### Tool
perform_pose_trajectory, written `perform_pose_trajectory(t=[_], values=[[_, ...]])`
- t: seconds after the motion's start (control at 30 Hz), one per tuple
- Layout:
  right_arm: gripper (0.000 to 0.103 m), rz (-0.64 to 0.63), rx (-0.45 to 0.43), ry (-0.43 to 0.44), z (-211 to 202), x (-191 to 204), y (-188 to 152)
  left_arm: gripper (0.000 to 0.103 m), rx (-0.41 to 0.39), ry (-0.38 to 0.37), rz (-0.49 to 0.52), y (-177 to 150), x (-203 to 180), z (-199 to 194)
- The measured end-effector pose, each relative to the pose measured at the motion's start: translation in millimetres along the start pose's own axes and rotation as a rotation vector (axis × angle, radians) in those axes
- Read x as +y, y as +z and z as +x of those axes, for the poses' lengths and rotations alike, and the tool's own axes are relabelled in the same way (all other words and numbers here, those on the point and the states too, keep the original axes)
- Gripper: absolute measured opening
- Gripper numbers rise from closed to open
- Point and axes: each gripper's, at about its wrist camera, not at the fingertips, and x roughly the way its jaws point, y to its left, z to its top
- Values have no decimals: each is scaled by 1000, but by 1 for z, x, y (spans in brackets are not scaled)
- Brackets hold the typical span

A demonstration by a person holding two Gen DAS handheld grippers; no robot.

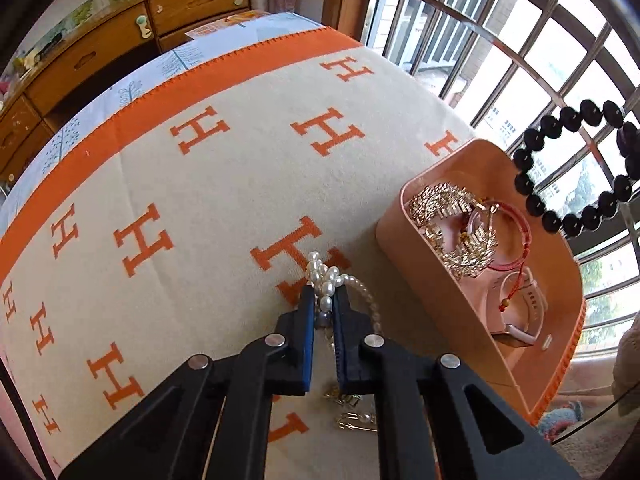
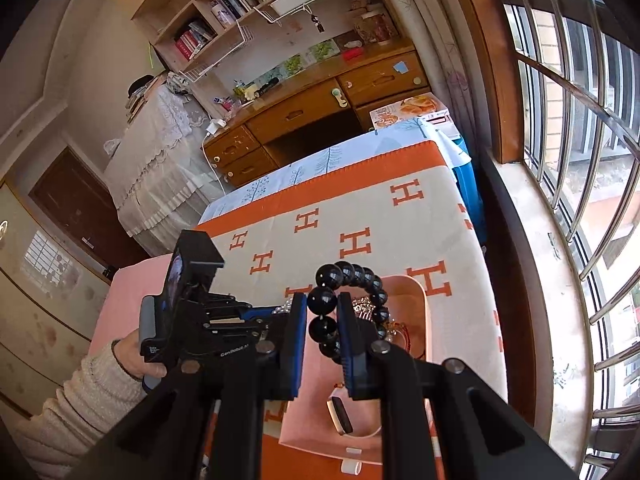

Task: Organize jewelry
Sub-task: 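Carry the black bracelet to the box with the right gripper while the left grasps a pearl necklace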

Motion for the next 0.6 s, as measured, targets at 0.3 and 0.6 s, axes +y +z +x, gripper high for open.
perform_pose_trajectory(t=[0.3, 0.6], values=[[15, -12, -57, 11, -23, 7, -2, 6, -202, -73, -42, 1, -28, -90], [15, -5, -67, -17, -36, 5, -13, 6, -197, -166, -9, -2, -82, -91]])
